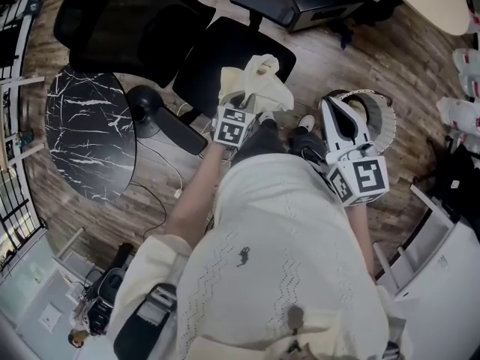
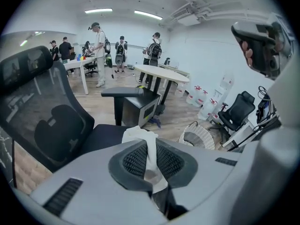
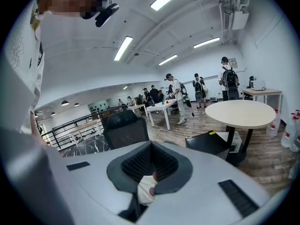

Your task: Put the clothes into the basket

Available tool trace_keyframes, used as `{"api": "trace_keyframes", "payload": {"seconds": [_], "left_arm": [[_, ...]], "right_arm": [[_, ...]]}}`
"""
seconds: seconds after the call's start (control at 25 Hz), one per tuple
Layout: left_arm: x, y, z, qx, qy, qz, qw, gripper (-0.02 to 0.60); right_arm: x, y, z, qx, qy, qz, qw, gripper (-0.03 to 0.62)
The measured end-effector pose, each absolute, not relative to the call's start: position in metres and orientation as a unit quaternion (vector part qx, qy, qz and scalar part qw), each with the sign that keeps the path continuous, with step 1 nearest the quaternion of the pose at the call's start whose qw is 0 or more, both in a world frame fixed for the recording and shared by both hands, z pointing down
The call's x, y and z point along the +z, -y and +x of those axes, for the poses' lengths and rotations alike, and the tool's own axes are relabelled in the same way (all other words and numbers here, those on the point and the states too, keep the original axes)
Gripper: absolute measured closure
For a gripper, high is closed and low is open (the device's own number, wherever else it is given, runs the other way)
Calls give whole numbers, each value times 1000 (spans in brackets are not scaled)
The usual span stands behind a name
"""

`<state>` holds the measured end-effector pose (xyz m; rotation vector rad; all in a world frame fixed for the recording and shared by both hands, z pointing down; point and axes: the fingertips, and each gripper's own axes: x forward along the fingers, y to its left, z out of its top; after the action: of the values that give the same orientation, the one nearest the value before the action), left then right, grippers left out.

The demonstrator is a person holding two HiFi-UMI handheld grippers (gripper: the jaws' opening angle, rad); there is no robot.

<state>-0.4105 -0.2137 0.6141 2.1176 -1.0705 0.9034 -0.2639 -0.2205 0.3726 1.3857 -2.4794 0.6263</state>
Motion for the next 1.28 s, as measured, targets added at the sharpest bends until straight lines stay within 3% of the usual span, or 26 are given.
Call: {"api": "trace_keyframes", "payload": {"seconds": [1.28], "left_arm": [[424,278,-395,169,444,864,169,538]], "right_arm": [[345,230,-257,192,840,498,91,586]]}}
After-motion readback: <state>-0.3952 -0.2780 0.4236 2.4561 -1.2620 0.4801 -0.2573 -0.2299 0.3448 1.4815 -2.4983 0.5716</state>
